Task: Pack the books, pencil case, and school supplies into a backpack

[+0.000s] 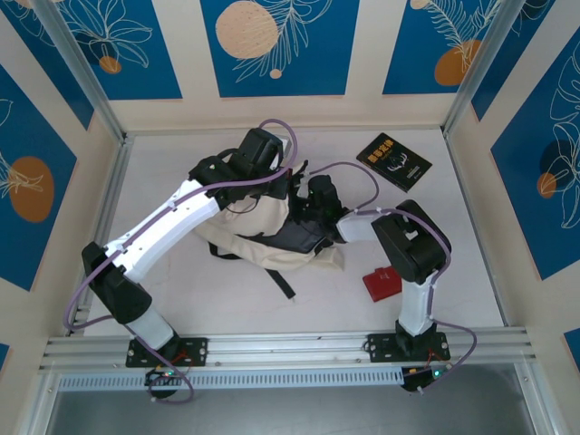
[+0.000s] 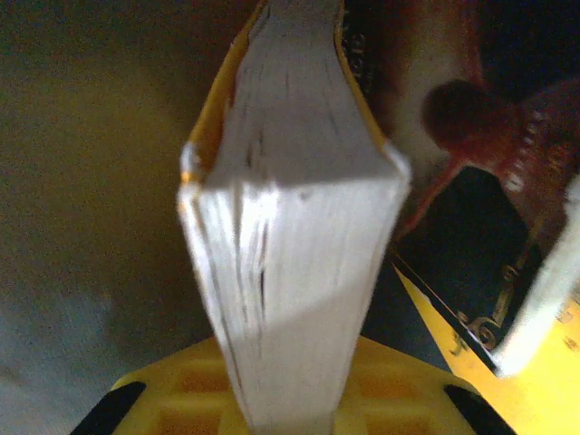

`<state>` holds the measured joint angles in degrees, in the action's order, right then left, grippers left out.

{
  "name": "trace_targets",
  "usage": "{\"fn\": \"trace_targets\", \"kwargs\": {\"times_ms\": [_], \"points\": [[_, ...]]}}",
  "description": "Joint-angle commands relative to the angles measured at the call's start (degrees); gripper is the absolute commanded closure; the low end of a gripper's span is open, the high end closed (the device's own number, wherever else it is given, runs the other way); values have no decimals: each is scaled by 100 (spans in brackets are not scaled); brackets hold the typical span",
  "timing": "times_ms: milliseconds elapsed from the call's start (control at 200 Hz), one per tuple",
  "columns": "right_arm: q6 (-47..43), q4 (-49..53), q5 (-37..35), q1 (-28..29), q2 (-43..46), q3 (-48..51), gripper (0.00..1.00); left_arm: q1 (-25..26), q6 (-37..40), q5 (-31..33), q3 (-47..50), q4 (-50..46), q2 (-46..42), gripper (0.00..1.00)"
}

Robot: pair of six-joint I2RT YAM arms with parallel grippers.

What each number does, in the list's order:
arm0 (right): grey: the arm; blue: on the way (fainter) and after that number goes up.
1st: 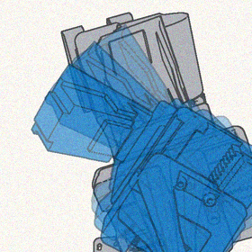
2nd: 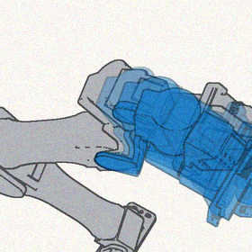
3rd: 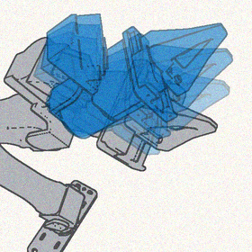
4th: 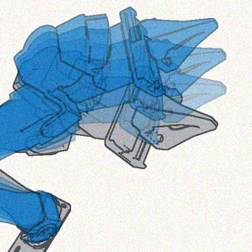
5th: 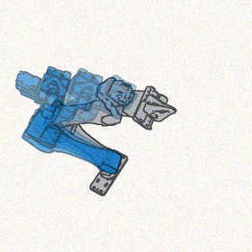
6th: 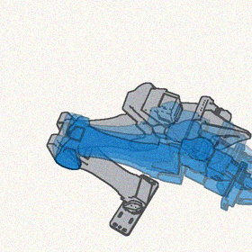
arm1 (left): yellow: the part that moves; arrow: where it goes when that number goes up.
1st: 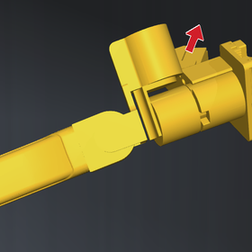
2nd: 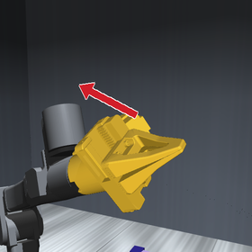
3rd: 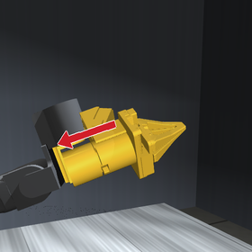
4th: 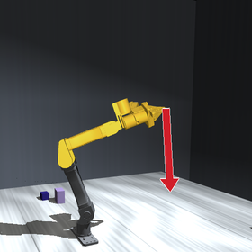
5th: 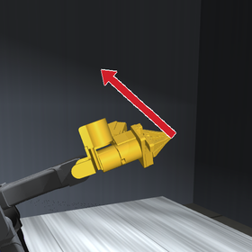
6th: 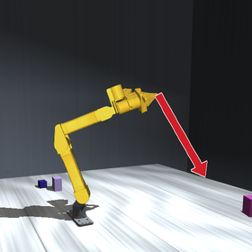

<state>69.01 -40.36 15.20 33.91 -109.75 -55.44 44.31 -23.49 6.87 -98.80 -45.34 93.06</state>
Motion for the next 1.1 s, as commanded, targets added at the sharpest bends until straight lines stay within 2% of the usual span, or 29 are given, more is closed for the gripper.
{"fn": "trace_targets", "kwargs": {"times_ms": [0,55,125,275,360,580,755,840,945,1095], "points": [[150,7,-161,30,-27,-239,98,-45,24,-127,-38,407,-280,100],[180,368,-260,12,-33,-246,93,-47,11,-86,-34,372,-274,100],[185,1062,-308,-36,-13,-345,80,-72,-5,-21,6,335,-271,100],[30,2066,-344,-121,294,-334,41,-149,-58,68,193,303,-288,100],[-71,2624,-488,-156,713,-113,31,-228,-93,112,382,282,-327,100],[-352,3855,-864,-271,2151,665,32,-504,-139,174,1033,347,-536,100],[-892,5430,-1681,-559,3203,822,36,-779,-19,144,1568,319,-763,100],[-1117,5985,-1794,-1026,3459,697,37,-976,93,254,1839,243,-943,100],[-1339,6415,-1578,-1736,3522,379,37,-1327,142,341,2119,141,-1166,100],[-1765,6779,-1616,-2518,3121,-186,37,-1615,132,533,2371,168,-1421,100]]}}
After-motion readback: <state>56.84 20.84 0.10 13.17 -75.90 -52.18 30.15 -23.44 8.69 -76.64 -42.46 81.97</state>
